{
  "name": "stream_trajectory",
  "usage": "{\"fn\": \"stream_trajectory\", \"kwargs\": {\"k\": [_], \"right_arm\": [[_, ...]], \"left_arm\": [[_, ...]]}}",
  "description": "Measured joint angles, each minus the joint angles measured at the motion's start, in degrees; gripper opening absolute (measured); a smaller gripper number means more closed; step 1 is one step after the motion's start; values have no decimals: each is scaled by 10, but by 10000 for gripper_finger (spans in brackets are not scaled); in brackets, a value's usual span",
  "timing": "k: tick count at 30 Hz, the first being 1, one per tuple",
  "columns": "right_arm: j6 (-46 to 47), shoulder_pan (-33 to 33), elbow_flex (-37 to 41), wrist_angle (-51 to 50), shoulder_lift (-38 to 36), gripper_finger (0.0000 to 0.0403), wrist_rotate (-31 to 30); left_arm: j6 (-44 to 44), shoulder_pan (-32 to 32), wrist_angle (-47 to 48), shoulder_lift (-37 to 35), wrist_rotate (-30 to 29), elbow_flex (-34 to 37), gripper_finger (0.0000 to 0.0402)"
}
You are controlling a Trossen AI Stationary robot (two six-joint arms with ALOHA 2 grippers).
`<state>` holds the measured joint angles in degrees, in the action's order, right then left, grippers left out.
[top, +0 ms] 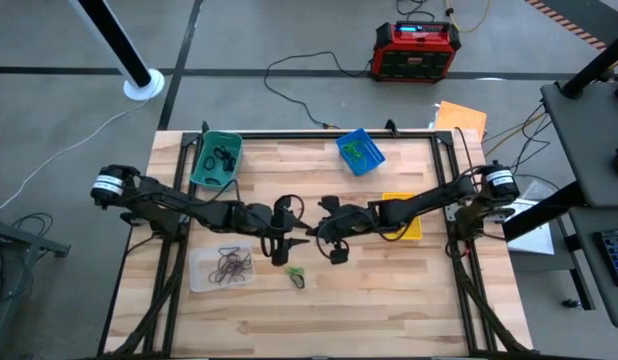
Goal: Sort rubber bands into baskets
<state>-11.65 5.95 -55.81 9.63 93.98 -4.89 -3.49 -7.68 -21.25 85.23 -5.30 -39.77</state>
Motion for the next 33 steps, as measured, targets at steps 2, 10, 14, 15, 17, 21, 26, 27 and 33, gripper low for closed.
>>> {"fn": "stream_trajectory", "kwargs": {"k": [2,10,14,15,17,21,26,27,33], "right_arm": [[-9,-1,0,1,0,12,-3],[-14,-3,0,5,0,12,-3],[-14,-3,0,6,0,12,-3],[-10,-3,0,7,0,12,-3],[8,-3,0,9,0,15,1],[29,-4,0,9,-1,44,5],[42,-7,0,4,-5,113,3],[42,-8,0,2,-8,128,3],[61,-13,0,-59,-59,193,-40]], "left_arm": [[0,0,3,-3,-1,0,168],[3,3,11,-3,-22,0,113],[6,4,23,-3,-47,0,24],[7,4,22,-3,-48,0,13],[9,4,22,-3,-58,0,9],[9,5,22,-3,-68,0,1],[10,6,23,-3,-74,0,0],[10,6,26,-4,-79,0,0],[-16,21,97,-27,-177,0,0]]}}
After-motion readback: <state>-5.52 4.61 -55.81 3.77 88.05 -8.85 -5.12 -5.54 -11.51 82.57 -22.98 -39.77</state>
